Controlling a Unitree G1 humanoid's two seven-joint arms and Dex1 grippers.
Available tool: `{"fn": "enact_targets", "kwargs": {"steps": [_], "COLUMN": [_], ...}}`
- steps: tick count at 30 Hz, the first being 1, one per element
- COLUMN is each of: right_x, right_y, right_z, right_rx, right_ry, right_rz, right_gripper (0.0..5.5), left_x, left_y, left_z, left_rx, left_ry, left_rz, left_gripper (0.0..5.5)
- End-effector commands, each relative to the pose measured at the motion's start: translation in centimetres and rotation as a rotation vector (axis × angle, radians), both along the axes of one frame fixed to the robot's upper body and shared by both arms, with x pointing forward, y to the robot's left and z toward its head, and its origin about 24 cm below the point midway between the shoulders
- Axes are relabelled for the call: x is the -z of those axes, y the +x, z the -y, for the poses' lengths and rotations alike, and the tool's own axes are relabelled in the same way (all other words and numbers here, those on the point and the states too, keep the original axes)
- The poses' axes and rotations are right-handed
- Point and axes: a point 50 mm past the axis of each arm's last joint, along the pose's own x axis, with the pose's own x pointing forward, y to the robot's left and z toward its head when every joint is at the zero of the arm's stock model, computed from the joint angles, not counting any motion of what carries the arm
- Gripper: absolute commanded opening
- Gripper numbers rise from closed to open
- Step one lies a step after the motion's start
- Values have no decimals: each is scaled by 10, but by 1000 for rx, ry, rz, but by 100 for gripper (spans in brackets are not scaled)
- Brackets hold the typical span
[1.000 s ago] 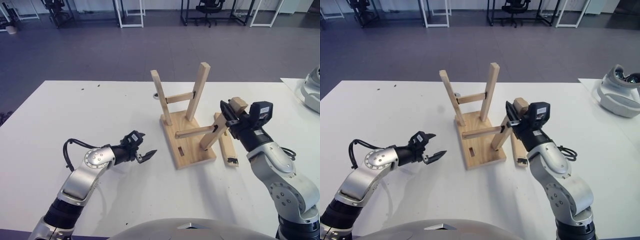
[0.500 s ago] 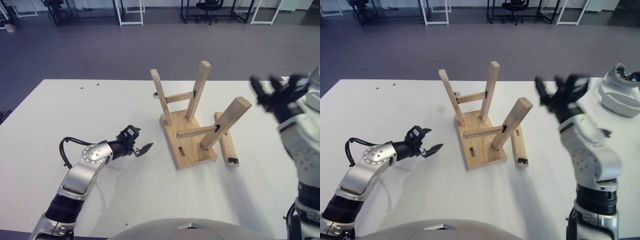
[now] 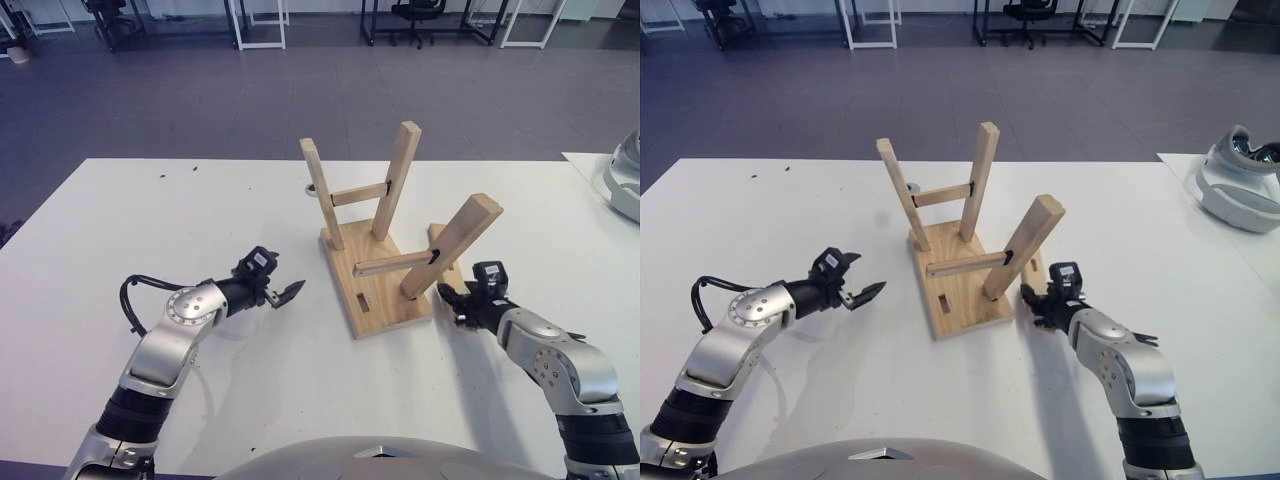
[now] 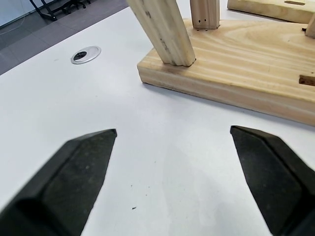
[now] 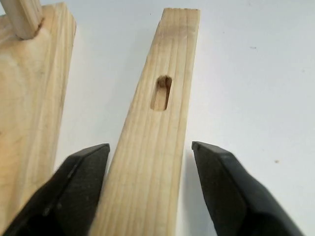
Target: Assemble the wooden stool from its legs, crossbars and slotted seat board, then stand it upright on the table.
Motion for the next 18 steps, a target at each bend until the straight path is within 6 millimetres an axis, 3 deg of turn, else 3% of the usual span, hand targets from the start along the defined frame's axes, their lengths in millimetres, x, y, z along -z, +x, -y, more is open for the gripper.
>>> {"fn": "enact_targets", "kwargs": {"steps": [1, 4, 7, 9, 11, 13, 14, 16, 18], "right_x": [-2, 0, -14, -59, -111, -154, -177, -206, -227], "right_y": [0, -1, 11, 35, 53, 63, 63, 62, 62], "right_z": [3, 6, 17, 38, 49, 36, 21, -7, -30], "right_rx": [-15, -25, 7, 46, 14, -108, -216, -412, -542], "right_ry": [-59, -99, -116, -214, -355, -464, -534, -682, -725], "right_rz": [-18, -39, 76, 347, 617, 846, 986, 1185, 1327], "right_gripper": [258, 206, 206, 206, 206, 206, 206, 206, 206], "left_x": [0, -16, -55, -111, -156, -175, -181, -194, -211], "left_y": [1, 10, 29, 47, 56, 65, 70, 74, 71], "left_z": [1, -9, -26, -23, -5, 10, 15, 22, 32], "left_rx": [-5, -51, -138, -161, -76, -10, 9, 71, 178], "left_ry": [16, -3, -102, -376, -670, -836, -908, -1022, -1091], "left_rz": [-6, 36, 175, 328, 395, 376, 349, 315, 328], "left_gripper": [425, 425, 425, 425, 425, 425, 425, 425, 425]}}
